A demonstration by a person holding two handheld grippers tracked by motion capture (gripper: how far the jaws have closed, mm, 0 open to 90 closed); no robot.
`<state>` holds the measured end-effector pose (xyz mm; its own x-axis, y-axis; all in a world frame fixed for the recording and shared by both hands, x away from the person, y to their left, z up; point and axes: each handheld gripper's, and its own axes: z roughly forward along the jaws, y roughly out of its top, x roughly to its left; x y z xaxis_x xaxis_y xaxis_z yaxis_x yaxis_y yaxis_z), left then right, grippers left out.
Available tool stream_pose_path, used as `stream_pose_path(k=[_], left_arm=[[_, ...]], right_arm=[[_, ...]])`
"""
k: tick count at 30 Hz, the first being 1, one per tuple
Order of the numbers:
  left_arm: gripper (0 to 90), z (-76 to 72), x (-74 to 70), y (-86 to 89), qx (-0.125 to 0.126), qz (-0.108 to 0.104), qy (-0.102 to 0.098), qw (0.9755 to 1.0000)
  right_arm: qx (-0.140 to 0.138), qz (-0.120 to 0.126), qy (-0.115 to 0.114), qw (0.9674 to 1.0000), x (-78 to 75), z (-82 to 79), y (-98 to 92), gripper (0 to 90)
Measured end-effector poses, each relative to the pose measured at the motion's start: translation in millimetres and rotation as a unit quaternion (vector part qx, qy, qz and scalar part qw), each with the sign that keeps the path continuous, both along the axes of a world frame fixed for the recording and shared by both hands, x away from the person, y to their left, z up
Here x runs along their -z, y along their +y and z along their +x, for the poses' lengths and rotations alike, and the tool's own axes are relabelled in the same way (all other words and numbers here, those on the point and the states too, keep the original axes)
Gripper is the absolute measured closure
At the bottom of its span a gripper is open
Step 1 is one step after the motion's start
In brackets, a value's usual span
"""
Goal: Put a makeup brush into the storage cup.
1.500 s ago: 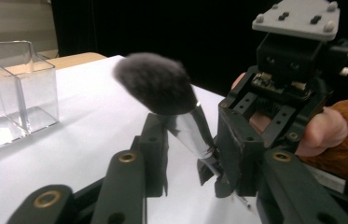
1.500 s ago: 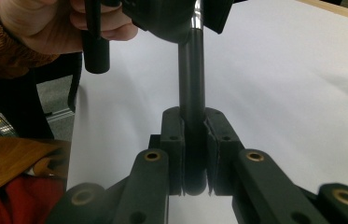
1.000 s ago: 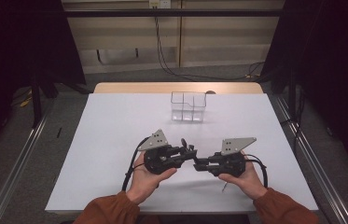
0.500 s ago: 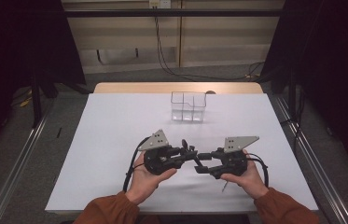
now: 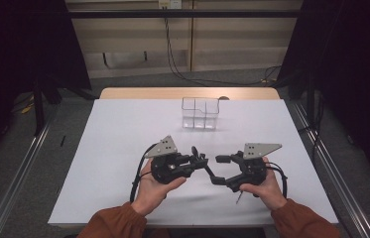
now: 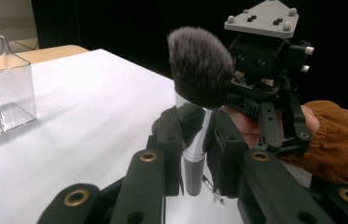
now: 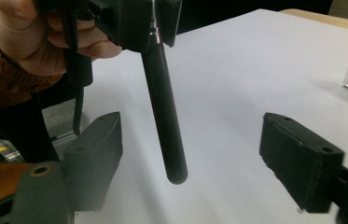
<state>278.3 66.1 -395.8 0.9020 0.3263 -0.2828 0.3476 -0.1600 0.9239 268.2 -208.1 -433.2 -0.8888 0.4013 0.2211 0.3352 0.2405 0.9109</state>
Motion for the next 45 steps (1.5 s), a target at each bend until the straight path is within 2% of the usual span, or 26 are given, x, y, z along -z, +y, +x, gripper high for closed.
stream_pose_path(k=[2,5,7,10,17,20,24,29,32,35,38,41,42,43,45], left_arm=[[76.8,2.1,-1.3,2.3,0.0,0.008,0.0,1.0],[76.8,4.9,-3.4,6.4,-0.001,0.005,0.003,1.0],[76.8,6.3,-6.5,8.8,-0.002,0.014,-0.005,0.9999],[76.8,8.4,-9.3,11.7,-0.003,0.025,-0.007,0.9997],[76.7,12.7,-13.7,16.4,0.003,0.037,0.008,0.9993],[76.7,13.5,-16.0,16.3,0.016,0.046,0.012,0.9987],[76.7,14.0,-19.0,14.8,0.026,0.073,0.016,0.9969],[76.7,14.6,-25.4,11.6,0.028,0.086,0.009,0.9958],[76.7,16.3,-29.8,6.6,0.029,0.097,0.012,0.9948],[76.8,19.0,-30.5,-3.0,0.038,0.111,0.015,0.993],[76.8,19.6,-30.7,-14.7,0.048,0.134,0.009,0.9897],[76.8,19.2,-32.0,-21.0,0.05,0.133,0.006,0.9898],[76.8,19.2,-32.1,-23.1,0.055,0.135,0.007,0.9892],[76.8,19.9,-32.0,-24.7,0.065,0.146,0.013,0.987],[76.8,18.9,-31.0,-25.4,0.059,0.151,0.01,0.9868]], right_arm=[[0.002,0.003,0.001,1.0,0.0,0.4,-0.7,15.1],[0.006,0.004,0.001,1.0,-0.1,0.8,-1.7,13.8],[0.003,0.003,0.0,1.0,-0.1,0.9,-1.9,10.6],[-0.005,-0.006,0.003,1.0,0.6,1.1,-1.4,4.4],[0.002,-0.004,0.003,1.0,0.6,1.3,-2.5,3.0],[0.003,-0.007,0.005,1.0,1.1,1.6,-2.4,3.0],[0.002,-0.011,0.005,0.9999,1.1,1.3,-1.5,3.2],[0.0,-0.012,0.003,0.9999,-0.2,0.4,-0.5,3.8],[0.0,-0.01,0.001,0.9999,-1.2,0.1,-0.5,3.9],[0.001,-0.011,-0.001,0.9999,-1.4,0.4,-0.4,4.1],[0.0,-0.01,-0.004,0.9999,-2.4,0.3,-0.4,4.2],[0.0,-0.01,-0.006,0.9999,-3.3,0.0,-0.8,4.1],[0.001,-0.01,-0.007,0.9999,-3.3,-0.2,-0.8,4.1],[-0.001,-0.009,-0.007,0.9999,-3.3,-0.3,-0.6,4.3],[-0.001,-0.011,-0.009,0.9999,-3.5,-1.1,-0.2,4.5]])
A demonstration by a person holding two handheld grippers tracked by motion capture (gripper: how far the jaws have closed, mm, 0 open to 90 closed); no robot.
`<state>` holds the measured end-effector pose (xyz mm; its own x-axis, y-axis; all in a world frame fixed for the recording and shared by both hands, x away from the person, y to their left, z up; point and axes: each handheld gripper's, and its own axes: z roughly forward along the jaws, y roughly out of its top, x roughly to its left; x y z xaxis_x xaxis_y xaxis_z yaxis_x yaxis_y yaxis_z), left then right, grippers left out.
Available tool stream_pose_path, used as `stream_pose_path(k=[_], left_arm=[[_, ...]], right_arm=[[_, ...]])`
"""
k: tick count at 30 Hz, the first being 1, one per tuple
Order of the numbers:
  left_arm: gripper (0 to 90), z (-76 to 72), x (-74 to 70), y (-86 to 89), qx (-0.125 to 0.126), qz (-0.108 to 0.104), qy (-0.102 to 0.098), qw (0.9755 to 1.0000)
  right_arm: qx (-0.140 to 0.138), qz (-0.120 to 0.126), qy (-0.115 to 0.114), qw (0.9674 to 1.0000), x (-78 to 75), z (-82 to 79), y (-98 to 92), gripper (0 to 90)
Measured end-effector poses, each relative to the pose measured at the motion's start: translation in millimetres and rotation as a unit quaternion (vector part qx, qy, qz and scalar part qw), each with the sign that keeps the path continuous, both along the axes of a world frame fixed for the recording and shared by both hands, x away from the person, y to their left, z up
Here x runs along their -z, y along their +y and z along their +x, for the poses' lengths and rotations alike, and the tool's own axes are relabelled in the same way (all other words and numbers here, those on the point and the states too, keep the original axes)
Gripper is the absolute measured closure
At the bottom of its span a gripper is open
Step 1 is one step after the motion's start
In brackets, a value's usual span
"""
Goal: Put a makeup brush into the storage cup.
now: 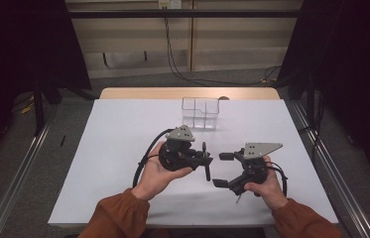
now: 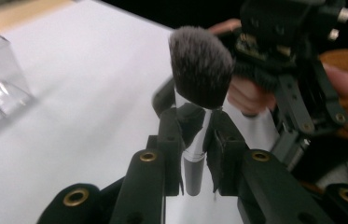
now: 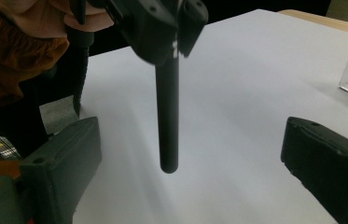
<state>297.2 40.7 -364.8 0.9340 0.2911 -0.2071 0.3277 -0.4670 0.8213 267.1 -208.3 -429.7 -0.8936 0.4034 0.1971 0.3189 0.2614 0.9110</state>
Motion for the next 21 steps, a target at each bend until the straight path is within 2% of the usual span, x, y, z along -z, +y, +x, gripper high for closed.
stream_pose_path(k=[6,10,12,15,21], left_arm=[[76.8,3.0,3.3,3.1,0.006,0.006,0.008,0.9999],[76.8,3.2,3.7,3.6,0.006,0.003,0.007,0.9999],[76.8,2.4,3.8,2.8,0.007,0.002,0.006,1.0],[76.8,1.2,4.4,1.1,0.013,0.002,0.007,0.9999],[76.8,1.4,5.1,0.1,0.013,0.0,0.008,0.9999]], right_arm=[[-0.009,0.0,-0.004,1.0,-0.3,-1.8,3.8,4.0],[-0.028,-0.003,-0.003,0.9996,0.3,-2.9,10.7,3.7],[-0.015,-0.001,0.0,0.9999,1.2,-2.9,14.6,0.0],[-0.008,0.004,0.005,0.9999,1.7,-2.1,17.0,1.7],[-0.017,0.007,0.005,0.9998,2.2,-3.4,18.8,19.1]])
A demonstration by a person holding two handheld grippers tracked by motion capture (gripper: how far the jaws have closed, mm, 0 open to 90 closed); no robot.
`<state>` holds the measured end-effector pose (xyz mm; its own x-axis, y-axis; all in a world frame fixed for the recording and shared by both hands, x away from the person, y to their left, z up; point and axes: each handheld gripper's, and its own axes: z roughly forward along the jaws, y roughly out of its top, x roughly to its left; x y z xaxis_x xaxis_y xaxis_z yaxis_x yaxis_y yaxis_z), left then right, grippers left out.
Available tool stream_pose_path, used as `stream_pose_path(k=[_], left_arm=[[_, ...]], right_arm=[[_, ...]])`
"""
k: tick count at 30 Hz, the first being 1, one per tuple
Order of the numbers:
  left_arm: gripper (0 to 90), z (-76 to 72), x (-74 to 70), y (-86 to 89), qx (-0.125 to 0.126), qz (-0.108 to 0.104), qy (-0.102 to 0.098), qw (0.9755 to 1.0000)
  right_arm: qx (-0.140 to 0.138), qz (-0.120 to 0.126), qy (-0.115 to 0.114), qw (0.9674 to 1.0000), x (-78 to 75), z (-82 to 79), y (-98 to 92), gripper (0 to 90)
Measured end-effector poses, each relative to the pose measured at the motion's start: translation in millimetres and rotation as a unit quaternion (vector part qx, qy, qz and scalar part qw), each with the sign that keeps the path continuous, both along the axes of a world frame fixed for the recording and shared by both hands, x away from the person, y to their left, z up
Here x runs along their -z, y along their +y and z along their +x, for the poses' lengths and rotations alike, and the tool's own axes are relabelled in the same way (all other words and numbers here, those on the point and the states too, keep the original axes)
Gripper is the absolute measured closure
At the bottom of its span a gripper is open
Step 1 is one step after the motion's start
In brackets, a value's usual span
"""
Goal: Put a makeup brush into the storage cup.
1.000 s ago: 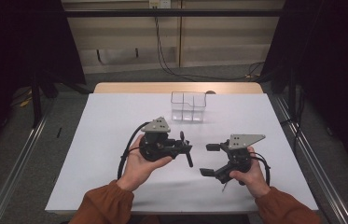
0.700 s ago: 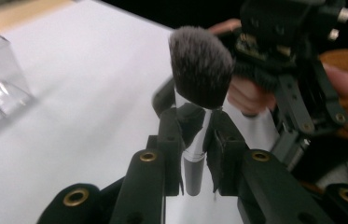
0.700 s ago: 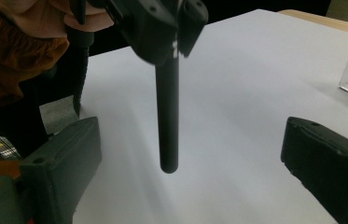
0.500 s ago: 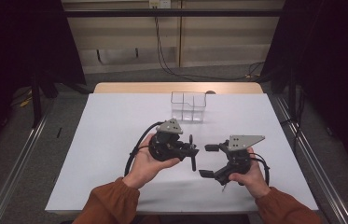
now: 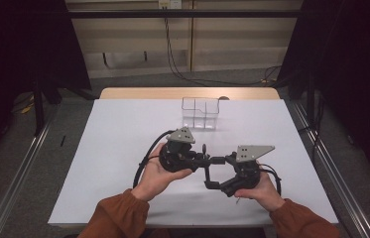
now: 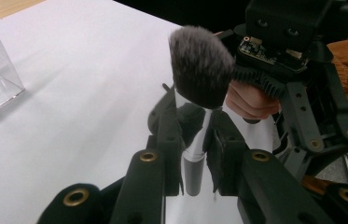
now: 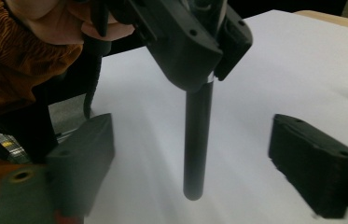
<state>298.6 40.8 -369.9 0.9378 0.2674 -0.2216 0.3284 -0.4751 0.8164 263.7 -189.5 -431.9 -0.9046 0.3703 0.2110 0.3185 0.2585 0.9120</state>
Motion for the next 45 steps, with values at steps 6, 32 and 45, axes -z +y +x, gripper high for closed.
stream_pose_path(k=[6,32,45], left_arm=[[76.8,0.0,1.6,-0.2,-0.004,0.001,-0.001,1.0],[76.8,0.8,4.7,-0.5,-0.006,0.004,-0.002,1.0],[75.5,1.3,7.4,-0.6,-0.009,0.001,-0.004,0.9999]], right_arm=[[-0.009,-0.004,-0.004,0.9999,1.9,0.3,2.7,40.1],[0.023,0.014,-0.008,0.9996,3.6,0.6,2.7,77.4],[0.028,0.01,-0.008,0.9995,4.6,0.4,2.1,79.7]])
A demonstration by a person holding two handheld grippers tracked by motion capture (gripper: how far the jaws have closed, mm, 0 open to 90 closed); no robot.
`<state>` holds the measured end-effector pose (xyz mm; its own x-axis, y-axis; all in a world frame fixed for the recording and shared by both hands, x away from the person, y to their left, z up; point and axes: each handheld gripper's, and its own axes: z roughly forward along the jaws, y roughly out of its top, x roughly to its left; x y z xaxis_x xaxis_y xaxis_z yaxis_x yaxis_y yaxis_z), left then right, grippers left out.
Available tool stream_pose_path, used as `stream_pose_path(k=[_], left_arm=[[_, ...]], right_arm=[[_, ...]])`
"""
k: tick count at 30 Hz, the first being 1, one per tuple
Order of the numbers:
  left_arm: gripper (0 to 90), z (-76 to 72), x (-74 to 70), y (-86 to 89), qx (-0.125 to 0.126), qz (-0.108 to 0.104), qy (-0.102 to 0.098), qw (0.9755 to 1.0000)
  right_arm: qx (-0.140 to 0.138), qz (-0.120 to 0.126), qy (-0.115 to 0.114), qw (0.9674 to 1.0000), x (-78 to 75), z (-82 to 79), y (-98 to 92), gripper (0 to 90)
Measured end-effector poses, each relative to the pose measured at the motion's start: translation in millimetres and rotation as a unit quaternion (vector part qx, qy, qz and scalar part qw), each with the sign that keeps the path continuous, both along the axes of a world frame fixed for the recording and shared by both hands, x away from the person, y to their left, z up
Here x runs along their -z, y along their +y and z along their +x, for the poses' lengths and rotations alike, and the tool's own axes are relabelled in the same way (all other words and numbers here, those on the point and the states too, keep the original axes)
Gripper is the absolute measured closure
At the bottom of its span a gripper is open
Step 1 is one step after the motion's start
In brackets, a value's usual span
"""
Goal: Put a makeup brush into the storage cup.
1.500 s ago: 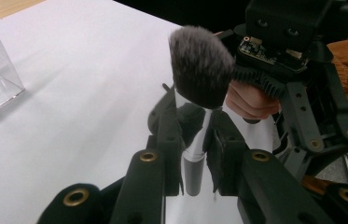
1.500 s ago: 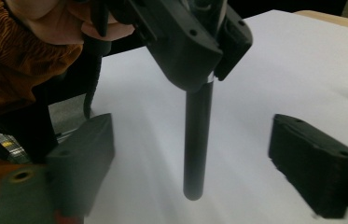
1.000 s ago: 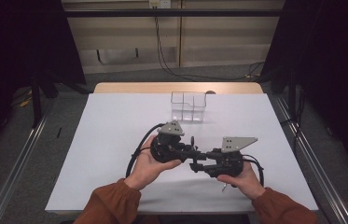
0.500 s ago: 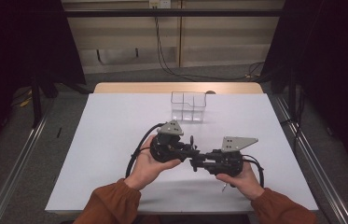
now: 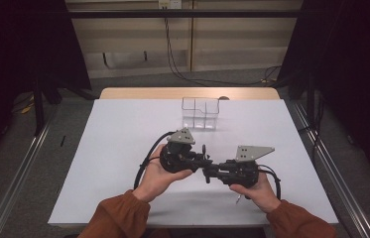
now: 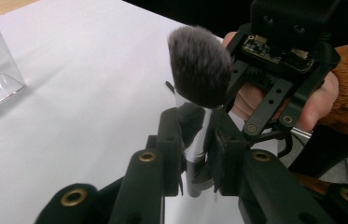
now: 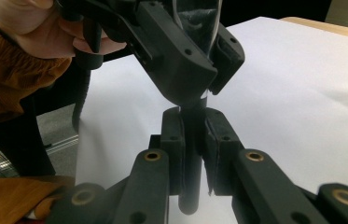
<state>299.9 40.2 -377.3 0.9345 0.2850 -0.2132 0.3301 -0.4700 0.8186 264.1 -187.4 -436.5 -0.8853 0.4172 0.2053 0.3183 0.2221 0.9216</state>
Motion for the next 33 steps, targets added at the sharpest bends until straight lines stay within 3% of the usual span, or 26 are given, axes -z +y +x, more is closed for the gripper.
stream_pose_path(k=[4,7,12,17,27,33], left_arm=[[69.6,-0.5,0.8,0.8,-0.007,-0.005,-0.01,0.9999],[53.0,-0.5,1.5,0.9,-0.02,0.0,-0.018,0.9996],[44.7,-0.7,2.7,4.9,-0.024,-0.008,-0.022,0.9994],[31.8,-2.9,4.7,10.4,-0.032,-0.017,-0.042,0.9985],[20.9,-4.3,8.6,27.5,-0.076,-0.021,-0.054,0.9955],[15.7,-6.9,15.1,34.5,-0.084,-0.032,-0.066,0.9937]], right_arm=[[0.0,-0.001,-0.002,1.0,-0.5,-0.3,-0.4,79.7],[0.003,-0.001,-0.003,1.0,-0.7,0.2,-1.3,79.7],[0.014,-0.008,-0.004,0.9999,-0.7,2.0,-5.1,79.7],[0.023,-0.007,-0.004,0.9997,-1.3,3.6,-8.7,79.7],[0.03,-0.006,-0.002,0.9995,-1.4,5.9,-10.9,79.7],[0.034,-0.005,-0.001,0.9994,-2.0,7.5,-11.8,79.7]])
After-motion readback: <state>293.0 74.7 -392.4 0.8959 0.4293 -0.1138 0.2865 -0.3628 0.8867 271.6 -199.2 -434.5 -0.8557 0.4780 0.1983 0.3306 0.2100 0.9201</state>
